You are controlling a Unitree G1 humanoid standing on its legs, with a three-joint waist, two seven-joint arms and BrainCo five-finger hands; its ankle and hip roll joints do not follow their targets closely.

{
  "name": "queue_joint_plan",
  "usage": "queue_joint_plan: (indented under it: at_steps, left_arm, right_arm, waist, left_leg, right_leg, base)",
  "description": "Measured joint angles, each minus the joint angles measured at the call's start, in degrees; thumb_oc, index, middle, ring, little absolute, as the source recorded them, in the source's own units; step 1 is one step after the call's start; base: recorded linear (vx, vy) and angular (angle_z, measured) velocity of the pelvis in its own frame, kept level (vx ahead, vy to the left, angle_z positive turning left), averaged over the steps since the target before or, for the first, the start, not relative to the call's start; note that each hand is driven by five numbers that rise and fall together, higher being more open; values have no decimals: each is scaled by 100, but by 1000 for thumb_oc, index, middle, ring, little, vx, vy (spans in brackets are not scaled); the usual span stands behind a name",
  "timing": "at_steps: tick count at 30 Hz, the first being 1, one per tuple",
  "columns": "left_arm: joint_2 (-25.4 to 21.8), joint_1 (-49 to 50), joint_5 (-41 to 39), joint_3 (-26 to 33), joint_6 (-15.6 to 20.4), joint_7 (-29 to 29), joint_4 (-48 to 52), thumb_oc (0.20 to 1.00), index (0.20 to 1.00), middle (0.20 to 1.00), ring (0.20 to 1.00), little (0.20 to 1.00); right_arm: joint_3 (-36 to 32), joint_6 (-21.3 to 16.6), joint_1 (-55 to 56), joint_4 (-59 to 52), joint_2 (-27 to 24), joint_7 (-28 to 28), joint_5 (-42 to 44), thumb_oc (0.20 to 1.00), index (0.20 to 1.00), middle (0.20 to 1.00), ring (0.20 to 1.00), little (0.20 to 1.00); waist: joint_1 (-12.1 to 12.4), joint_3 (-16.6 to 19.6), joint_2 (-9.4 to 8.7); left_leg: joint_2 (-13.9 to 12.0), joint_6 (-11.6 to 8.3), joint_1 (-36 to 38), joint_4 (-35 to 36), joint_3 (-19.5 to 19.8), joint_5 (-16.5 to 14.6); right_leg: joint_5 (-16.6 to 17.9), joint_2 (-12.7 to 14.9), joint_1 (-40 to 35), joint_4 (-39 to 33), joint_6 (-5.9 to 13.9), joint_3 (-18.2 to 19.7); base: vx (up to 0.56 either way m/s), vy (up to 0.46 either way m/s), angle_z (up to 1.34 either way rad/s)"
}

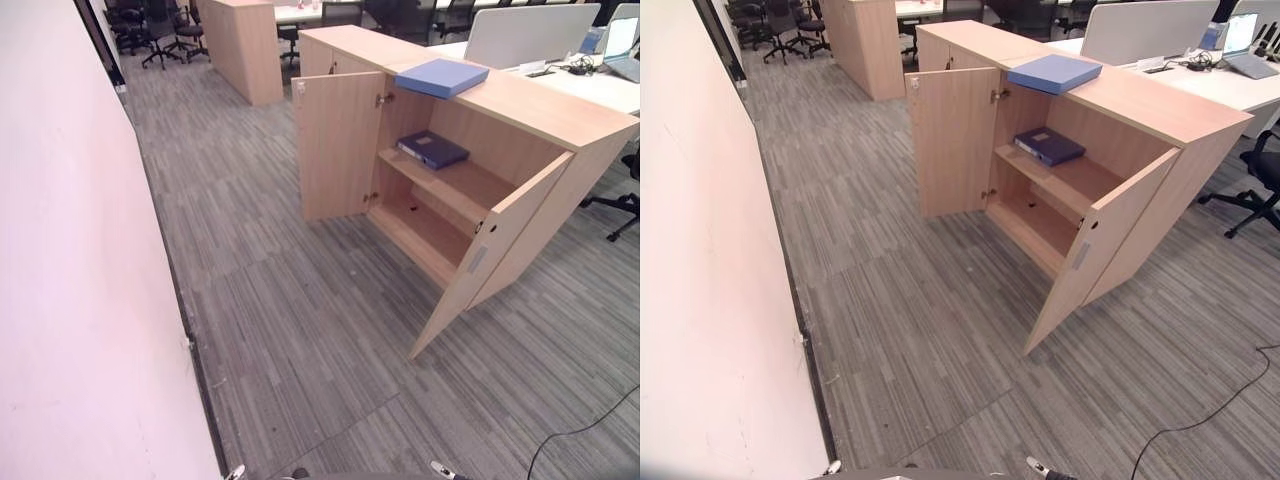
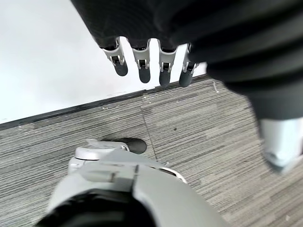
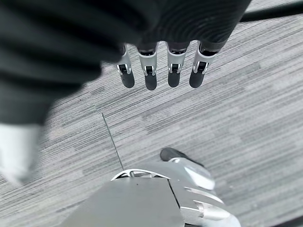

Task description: Put the empty folder in the office cabinet

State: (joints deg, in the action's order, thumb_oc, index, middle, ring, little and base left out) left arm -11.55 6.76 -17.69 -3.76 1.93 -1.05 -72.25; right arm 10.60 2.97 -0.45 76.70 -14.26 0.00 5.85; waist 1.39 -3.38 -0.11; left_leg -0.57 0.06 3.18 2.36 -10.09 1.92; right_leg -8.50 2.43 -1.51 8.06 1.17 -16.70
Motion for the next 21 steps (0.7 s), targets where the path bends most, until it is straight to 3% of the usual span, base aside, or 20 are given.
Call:
queue_joint_plan:
  at_steps: [10, 21]
  left_arm:
    - [2, -36, 19, 154, 75, -82, 50, 1000, 1000, 1000, 1000, 1000]
    - [0, -19, 22, 154, 120, -410, 48, 1000, 1000, 1000, 1000, 1000]
  right_arm:
    - [-17, -15, -42, 3, -22, -8, 95, 1000, 1000, 1000, 1000, 1000]
    - [4, -39, -48, 31, -22, -125, 194, 1000, 1000, 1000, 1000, 1000]
  waist:
    - [4, -144, 73]
    - [93, -212, -1]
  left_leg:
    - [4, -8, 212, 118, 50, -2]
    - [26, -20, 199, 164, 133, 4]
  right_leg:
    - [264, -123, -569, -791, 23, -145]
    - [334, -137, -660, -978, 43, -242]
  base:
    - [5, -10, 5]
    - [2, -1, 4]
